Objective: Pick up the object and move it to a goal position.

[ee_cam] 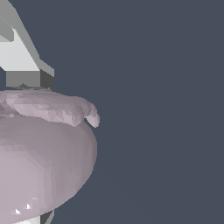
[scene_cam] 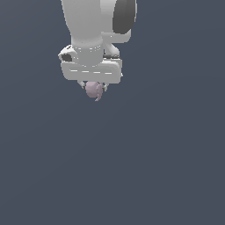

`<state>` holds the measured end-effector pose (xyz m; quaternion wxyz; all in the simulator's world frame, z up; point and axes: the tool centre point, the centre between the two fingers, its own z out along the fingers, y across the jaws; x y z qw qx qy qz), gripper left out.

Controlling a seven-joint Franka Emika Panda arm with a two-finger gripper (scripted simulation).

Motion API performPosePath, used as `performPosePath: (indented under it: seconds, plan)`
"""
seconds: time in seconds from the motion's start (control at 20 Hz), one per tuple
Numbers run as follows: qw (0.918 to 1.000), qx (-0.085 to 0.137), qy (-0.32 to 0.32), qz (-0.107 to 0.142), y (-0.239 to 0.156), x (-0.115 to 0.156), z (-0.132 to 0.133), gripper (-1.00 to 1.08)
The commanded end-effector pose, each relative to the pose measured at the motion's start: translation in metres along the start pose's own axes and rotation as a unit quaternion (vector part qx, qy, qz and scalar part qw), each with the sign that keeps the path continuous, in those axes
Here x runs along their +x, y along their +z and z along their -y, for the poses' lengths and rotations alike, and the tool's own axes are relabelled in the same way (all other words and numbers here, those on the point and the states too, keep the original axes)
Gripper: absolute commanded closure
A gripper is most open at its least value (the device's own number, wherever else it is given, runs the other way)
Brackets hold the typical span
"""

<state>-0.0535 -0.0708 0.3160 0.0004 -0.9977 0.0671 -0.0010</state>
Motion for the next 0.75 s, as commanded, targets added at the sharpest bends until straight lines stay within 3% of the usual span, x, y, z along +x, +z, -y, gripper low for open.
performPosePath:
  seconds: [0.0,0.35,0.7]
  plan:
    - [1.0,0.0,0.0,0.001,-0.02,0.002,-0.004,1.08]
    - [1.0,0.0,0.0,0.001,-0.055,0.008,-0.012,1.08]
    - [1.0,0.0,0.0,0.001,-0.065,0.01,-0.014,1.08]
